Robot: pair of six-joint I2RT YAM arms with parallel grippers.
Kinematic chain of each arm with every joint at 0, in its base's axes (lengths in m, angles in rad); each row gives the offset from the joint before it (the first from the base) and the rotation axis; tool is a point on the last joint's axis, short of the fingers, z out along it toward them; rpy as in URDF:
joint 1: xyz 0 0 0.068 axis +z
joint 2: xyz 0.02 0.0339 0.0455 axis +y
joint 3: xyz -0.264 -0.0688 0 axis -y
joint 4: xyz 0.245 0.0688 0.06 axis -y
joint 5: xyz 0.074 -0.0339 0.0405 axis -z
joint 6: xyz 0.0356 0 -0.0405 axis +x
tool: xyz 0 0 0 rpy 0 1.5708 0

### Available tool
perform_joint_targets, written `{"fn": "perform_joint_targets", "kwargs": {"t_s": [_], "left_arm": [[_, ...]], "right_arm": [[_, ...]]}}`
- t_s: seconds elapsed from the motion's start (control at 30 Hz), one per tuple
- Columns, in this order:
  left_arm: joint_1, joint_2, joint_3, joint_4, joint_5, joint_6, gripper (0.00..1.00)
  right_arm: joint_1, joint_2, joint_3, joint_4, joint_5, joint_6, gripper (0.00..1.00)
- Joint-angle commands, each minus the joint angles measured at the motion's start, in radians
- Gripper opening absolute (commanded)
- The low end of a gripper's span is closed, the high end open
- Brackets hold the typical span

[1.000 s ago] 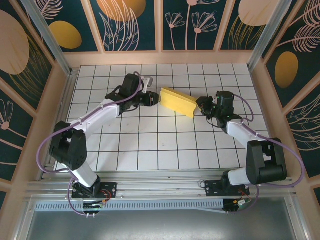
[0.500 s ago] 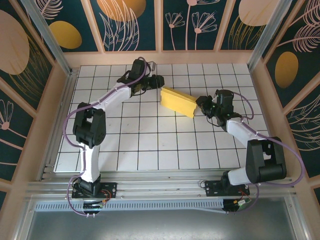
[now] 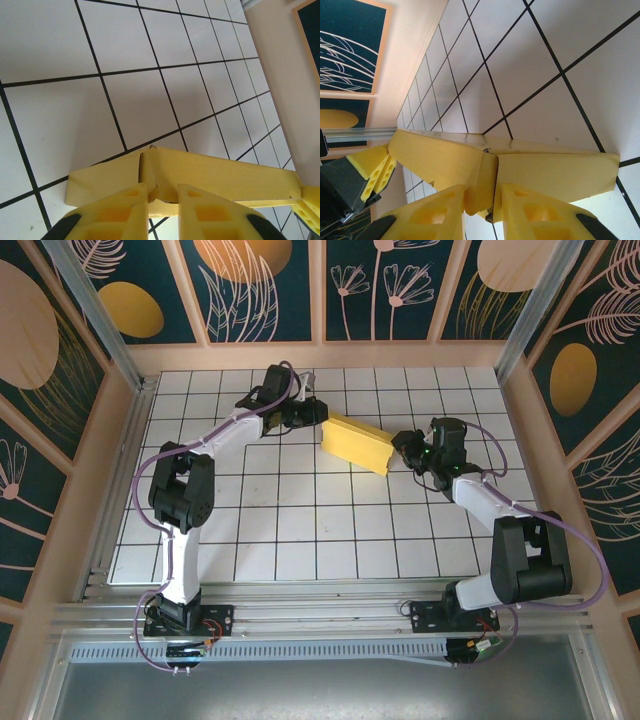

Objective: Fold the paper box

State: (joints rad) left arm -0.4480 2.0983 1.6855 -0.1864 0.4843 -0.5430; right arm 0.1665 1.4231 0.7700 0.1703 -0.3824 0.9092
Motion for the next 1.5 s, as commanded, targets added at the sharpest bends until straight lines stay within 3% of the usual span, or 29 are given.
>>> {"fn": "perform_joint_targets", "kwargs": {"t_s": [0.0,0.17,0.47,0.67,0.83,1.13,1.47], "left_arm": [[0.002,0.021,-0.048,-0.009,0.022,-0.002,0.18],[0.002,-0.003,-0.119,0.007,-0.005,0.013,0.18],[0.002,-0.053,-0.243,-0.073,-0.233,0.133,0.18],[0.002,-0.011,-0.222,-0.12,-0.29,0.167,0.18],[0.002,-0.035,-0.174,-0.175,-0.354,0.209,0.21],[0.019,-0.127,-0.058,-0.17,-0.314,0.197,0.33],[0.033,-0.001,0.039,-0.088,0.014,0.133,0.43]], "right_arm": [[0.02,0.033,-0.001,-0.116,0.047,-0.04,0.24],[0.034,0.033,-0.011,-0.133,0.068,-0.061,0.24],[0.114,0.015,-0.067,-0.195,0.27,-0.143,0.24],[0.098,0.039,-0.091,-0.195,0.326,-0.169,0.24],[0.093,0.036,-0.06,-0.208,0.297,-0.184,0.24],[0.093,0.017,-0.001,-0.235,0.288,-0.207,0.24],[0.093,0.042,0.015,-0.224,0.251,-0.219,0.24]]}}
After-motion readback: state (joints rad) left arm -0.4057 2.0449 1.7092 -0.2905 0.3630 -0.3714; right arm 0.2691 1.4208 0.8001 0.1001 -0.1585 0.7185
